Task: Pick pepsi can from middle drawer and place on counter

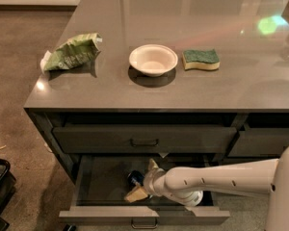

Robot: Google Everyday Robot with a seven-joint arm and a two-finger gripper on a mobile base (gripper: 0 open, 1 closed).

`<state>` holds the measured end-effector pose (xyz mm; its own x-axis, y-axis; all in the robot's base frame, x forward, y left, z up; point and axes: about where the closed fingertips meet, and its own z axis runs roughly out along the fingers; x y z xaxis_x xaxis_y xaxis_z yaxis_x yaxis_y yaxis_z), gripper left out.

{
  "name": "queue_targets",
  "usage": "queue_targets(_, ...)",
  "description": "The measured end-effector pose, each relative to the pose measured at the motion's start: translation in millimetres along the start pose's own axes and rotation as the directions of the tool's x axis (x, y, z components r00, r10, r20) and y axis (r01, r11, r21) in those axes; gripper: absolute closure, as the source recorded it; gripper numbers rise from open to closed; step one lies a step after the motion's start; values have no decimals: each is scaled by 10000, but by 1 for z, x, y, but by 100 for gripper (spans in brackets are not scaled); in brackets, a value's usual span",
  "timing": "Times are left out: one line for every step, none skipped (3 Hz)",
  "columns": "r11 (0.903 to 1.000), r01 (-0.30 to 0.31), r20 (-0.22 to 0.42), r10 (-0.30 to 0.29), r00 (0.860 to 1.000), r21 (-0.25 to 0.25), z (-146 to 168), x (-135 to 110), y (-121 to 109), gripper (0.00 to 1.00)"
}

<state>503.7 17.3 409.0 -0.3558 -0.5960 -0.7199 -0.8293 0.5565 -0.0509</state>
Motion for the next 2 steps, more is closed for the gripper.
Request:
queue_targets(9991, -54, -565, 78, 9984, 430, 0, 22, -16, 0)
queue_targets(9976, -127, -883, 187, 9959, 682, 4, 38, -22, 0)
